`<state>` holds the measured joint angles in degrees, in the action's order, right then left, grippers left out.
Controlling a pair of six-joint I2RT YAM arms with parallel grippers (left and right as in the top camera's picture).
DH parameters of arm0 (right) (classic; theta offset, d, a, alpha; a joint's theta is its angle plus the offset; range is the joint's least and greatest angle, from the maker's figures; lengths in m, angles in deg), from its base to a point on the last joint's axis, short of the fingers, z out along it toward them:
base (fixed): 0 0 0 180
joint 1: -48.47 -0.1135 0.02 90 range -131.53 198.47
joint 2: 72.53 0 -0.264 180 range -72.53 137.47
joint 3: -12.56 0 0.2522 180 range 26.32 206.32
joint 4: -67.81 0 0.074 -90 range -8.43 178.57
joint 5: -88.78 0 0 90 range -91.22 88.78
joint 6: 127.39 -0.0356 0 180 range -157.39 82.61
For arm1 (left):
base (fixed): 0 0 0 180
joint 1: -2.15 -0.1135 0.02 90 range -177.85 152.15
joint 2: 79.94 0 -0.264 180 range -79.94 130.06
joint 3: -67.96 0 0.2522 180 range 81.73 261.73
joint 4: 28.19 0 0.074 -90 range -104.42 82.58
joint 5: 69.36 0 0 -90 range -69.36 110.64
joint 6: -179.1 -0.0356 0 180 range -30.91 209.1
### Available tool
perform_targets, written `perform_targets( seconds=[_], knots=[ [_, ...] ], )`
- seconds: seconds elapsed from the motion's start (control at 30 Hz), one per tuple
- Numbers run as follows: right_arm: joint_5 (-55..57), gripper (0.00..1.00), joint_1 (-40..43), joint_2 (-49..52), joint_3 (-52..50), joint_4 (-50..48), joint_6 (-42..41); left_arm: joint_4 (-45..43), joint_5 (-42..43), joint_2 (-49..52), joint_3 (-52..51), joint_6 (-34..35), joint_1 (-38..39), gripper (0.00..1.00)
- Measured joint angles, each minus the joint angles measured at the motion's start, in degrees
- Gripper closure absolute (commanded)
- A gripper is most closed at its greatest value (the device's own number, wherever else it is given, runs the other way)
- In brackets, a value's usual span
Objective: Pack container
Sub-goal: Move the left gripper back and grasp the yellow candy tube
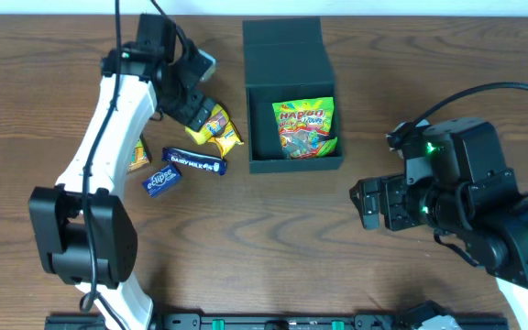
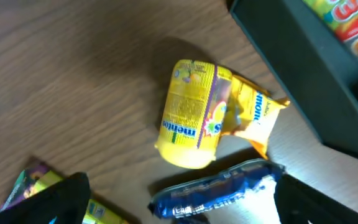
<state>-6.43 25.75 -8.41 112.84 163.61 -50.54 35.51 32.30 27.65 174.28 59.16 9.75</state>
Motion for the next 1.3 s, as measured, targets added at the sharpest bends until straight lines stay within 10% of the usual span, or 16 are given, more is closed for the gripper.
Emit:
perform_targets(
  seconds=[0.57, 1.3],
  knots=[
    [0.0, 0.01, 0.0, 0.0, 0.0, 0.0, 0.0, -22.5, 0.0, 0.1, -13.3, 0.2, 0.4, 0.09],
    [0.0, 0.01, 0.0, 0.0, 0.0, 0.0, 0.0, -27.5, 0.2, 8.7, -14.1, 3.0, 1.5, 0.23]
  ],
)
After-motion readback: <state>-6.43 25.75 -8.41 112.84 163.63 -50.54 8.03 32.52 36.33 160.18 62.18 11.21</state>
